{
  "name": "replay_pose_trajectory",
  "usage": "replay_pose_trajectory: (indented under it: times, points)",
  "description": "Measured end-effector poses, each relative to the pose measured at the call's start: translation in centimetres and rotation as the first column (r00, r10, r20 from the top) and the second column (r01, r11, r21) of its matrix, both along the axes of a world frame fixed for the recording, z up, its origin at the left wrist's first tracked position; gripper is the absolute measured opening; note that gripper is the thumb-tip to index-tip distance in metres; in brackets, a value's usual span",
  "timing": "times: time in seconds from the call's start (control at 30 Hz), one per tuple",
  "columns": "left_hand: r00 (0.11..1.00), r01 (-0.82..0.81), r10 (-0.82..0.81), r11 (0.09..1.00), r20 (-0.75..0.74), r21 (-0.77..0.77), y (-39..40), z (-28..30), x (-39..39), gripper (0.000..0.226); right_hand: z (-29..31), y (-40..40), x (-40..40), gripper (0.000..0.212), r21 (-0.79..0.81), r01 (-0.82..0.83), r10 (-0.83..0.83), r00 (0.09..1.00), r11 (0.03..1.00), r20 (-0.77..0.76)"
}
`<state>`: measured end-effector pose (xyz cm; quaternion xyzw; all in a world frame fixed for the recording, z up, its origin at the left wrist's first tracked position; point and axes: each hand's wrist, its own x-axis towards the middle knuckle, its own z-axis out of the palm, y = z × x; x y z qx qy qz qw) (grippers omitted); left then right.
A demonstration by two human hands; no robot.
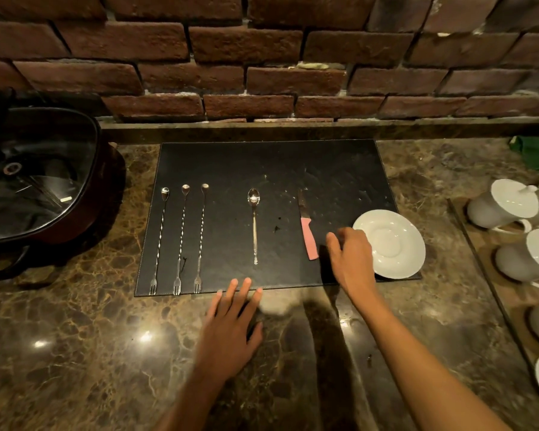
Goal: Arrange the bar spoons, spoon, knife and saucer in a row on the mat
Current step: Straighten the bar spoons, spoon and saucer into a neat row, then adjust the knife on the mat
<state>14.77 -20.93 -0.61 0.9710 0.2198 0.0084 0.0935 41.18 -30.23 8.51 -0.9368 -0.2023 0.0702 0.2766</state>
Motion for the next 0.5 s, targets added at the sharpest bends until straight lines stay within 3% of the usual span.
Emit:
replay_pose_trajectory:
  times: [0.13, 0.23, 0.33, 0.4, 0.5]
  points:
    - [0.996, -0.086, 0.086, 0.996, 0.018, 0.035, -0.9, 1.8, 1.1, 0.057, 2.2, -5.9, 2.6, 0.028, 0.133, 0.046, -0.042, 0.999, 0.990, -0.028]
    - [0.930, -0.348, 0.355, 0.934, 0.096, -0.084, -3.3, 3.7, 4.5, 0.046, 3.4, -10.4, 5.5, 0.024, 0.213, 0.117, -0.109, 0.993, 0.970, -0.051]
    - [0.799, -0.511, 0.589, 0.772, 0.124, -0.378, -6.5, 5.8, 9.6, 0.040, 4.0, -13.5, 8.4, 0.023, 0.234, 0.179, -0.144, 0.977, 0.956, -0.158]
    - [0.725, -0.504, 0.678, 0.644, 0.124, -0.576, -8.4, 7.2, 13.7, 0.039, 4.0, -14.6, 10.3, 0.020, 0.288, 0.187, -0.121, 0.965, 0.939, -0.232]
    - [0.639, -0.479, 0.770, 0.400, 0.002, -0.782, -10.1, 8.5, 19.3, 0.031, 3.2, -15.0, 12.6, 0.025, 0.314, 0.218, -0.105, 0.935, 0.924, -0.340]
